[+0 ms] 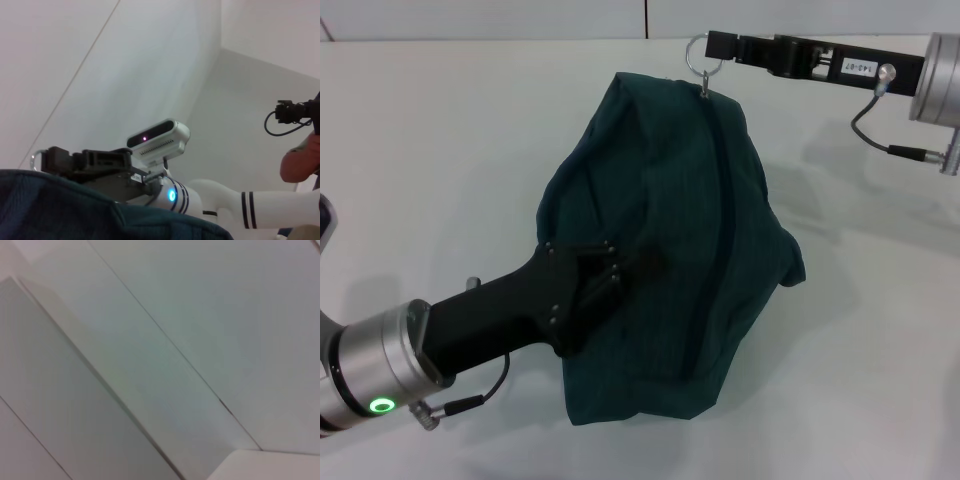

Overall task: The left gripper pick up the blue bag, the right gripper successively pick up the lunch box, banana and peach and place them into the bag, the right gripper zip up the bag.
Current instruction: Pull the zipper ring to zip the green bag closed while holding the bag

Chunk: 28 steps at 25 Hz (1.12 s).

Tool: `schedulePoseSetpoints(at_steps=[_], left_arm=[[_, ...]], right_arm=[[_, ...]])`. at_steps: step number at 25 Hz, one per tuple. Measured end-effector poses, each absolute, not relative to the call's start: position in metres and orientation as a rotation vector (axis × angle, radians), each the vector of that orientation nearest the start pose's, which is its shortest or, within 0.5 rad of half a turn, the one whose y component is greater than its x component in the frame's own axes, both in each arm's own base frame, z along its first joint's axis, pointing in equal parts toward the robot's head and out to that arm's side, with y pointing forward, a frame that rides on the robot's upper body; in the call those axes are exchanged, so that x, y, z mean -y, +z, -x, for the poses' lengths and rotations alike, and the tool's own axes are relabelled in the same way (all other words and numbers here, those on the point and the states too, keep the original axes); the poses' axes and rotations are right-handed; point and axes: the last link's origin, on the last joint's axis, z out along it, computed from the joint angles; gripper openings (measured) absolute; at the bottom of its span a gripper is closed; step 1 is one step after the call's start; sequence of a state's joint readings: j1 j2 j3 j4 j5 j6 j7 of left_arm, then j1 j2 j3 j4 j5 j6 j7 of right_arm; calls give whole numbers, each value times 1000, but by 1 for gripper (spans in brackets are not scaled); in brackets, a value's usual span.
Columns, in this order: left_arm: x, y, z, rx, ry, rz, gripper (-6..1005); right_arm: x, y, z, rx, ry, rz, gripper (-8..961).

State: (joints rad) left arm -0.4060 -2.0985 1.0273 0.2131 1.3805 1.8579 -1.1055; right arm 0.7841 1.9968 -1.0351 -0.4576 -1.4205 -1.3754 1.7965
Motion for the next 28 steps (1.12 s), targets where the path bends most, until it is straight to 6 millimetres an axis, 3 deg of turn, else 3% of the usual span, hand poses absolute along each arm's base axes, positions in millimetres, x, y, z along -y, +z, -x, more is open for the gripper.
schedulePoseSetpoints(at_steps=[14, 28], left_arm=[[-226, -32, 256, 764, -1597, 2450, 54], [-236, -28, 294, 1049, -1471, 2127, 53]], right_arm=[[-412, 1, -155, -968, 1143, 2580, 13], [-403, 18, -148, -826, 1219, 2581, 16]])
